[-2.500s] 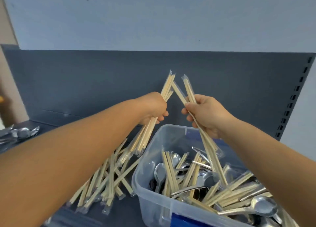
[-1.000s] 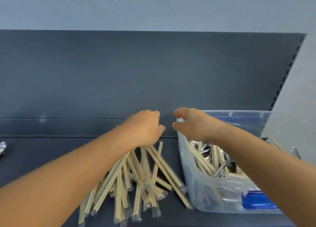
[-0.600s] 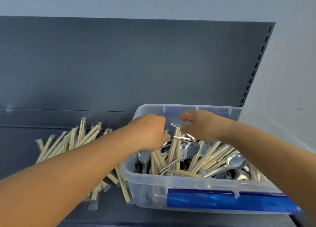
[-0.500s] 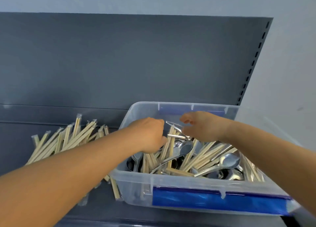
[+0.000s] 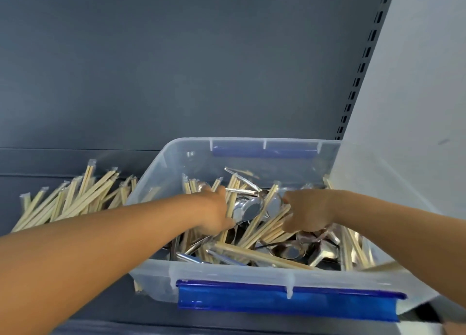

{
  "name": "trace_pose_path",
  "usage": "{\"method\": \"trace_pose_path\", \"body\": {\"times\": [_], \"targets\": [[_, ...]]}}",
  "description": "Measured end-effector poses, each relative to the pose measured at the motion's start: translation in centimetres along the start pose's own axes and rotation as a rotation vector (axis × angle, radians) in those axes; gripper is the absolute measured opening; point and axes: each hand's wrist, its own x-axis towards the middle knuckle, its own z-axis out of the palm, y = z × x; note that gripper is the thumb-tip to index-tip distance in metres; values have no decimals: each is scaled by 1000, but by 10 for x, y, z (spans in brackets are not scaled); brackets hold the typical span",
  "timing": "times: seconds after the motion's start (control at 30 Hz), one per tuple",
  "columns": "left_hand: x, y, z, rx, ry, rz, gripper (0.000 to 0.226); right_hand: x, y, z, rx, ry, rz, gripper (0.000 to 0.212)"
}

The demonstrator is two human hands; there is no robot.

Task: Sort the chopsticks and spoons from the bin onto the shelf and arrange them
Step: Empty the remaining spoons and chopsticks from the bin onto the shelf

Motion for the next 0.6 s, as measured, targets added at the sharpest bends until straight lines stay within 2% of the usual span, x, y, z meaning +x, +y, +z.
{"method": "trace_pose_path", "body": {"times": [0.07, 0.2, 0.3, 0.43, 0.5, 0.6], "targets": [[7, -1, 1, -59, 28, 4, 84, 5, 0, 5, 48, 9, -6, 45], [15, -4, 4, -182, 136, 95, 80, 20, -3, 9, 183, 147, -7, 36], [17, -2, 4, -275, 215, 176, 71, 25, -6, 10, 280, 217, -5, 46], [19, -1, 5, -316, 259, 67, 70, 25, -9, 10, 394, 205, 150, 70], [19, -1, 4, -302, 228, 23, 71, 24, -10, 8, 310, 186, 217, 71], [19, 2, 5, -238, 169, 18, 85, 22, -17, 6, 245, 144, 210, 69]]}}
